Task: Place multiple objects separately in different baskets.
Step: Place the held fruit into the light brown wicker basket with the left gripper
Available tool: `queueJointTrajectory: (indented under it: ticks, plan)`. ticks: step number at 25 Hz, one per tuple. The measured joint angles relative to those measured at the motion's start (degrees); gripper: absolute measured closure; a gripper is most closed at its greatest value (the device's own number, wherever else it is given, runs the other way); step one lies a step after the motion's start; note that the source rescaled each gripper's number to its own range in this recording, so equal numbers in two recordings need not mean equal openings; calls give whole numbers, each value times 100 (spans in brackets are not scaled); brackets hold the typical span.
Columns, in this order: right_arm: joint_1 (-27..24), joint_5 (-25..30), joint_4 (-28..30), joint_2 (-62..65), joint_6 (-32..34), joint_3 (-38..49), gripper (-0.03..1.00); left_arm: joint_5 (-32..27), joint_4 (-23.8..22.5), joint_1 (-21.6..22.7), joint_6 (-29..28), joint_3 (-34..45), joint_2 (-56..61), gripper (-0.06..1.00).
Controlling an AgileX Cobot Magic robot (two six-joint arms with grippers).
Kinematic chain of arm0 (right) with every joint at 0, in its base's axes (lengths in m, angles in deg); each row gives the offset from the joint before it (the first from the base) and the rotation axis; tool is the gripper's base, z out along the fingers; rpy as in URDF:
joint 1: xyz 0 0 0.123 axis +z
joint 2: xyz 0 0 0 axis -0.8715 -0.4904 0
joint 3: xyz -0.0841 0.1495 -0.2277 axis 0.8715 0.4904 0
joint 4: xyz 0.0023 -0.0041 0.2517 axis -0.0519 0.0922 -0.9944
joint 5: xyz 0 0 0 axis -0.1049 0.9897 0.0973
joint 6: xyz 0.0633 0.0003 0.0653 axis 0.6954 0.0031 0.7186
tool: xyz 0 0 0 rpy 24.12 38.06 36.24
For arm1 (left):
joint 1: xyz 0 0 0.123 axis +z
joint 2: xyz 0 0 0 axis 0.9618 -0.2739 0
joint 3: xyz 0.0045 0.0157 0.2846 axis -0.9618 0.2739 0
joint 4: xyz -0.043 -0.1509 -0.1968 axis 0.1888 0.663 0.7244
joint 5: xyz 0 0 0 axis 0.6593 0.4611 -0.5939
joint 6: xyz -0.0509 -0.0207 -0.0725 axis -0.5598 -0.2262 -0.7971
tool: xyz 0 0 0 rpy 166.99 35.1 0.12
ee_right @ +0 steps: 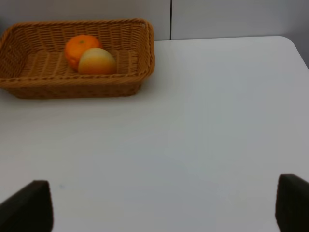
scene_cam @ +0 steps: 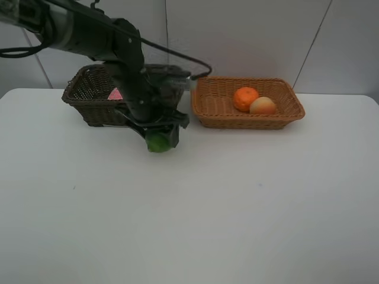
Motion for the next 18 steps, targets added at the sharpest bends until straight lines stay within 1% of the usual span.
queueJointTrajectory:
  ticks: [4,6,10,13,15,18]
  plan:
    - [0,0,0,0,0,0,-3,-659,0,-259,-603,-692,89,16]
    - [0,0,0,0,0,0,-3,-808,14,-410,-874,-1058,83,16]
    - [0,0,0,0,0,0,-3,-847,14,-641,-1377,-1896,-71,16]
    - [0,0,0,0,0,0,-3,-847,-28,-758,-1580,-2549,-406,16]
    - [0,0,0,0,0,0,-3,-793,-206,-845,-1603,-3004,-648,16]
    - [0,0,0,0,0,0,-3,-465,-693,-943,-1615,-3336,-983,16]
